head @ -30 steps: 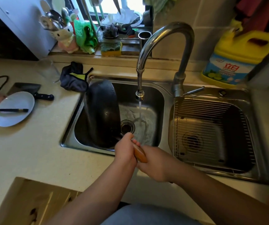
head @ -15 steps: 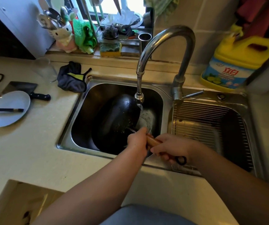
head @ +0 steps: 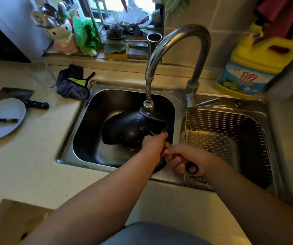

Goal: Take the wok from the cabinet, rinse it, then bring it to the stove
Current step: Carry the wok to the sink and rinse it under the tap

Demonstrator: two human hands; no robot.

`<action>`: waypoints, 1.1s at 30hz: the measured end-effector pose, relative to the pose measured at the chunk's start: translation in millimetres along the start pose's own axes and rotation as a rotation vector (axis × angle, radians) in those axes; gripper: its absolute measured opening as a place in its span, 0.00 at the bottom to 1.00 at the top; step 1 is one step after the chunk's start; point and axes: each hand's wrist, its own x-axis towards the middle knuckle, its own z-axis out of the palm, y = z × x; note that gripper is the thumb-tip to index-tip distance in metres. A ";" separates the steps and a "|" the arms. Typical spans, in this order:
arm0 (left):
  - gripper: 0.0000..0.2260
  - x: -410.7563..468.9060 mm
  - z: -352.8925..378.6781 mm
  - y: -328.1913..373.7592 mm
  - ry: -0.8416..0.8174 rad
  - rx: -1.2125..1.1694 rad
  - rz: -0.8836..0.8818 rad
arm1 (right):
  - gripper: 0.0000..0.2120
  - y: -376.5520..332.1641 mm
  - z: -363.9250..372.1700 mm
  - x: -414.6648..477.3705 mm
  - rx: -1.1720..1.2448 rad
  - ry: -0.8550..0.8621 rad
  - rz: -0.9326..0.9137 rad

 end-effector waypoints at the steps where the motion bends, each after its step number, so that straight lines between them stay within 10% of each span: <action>1: 0.09 0.7 0.6 -0.1 0.006 0.012 0.020 | 0.04 0.0 1.4 0.5 0.057 -0.007 0.009; 20: 0.05 -17.2 -16.5 51.7 -0.121 0.232 0.081 | 0.07 -15.0 71.8 -22.7 0.849 -0.048 -0.101; 33: 0.08 -34.3 -51.3 54.6 -0.234 0.393 0.052 | 0.20 1.2 106.2 -25.8 0.666 0.050 -0.158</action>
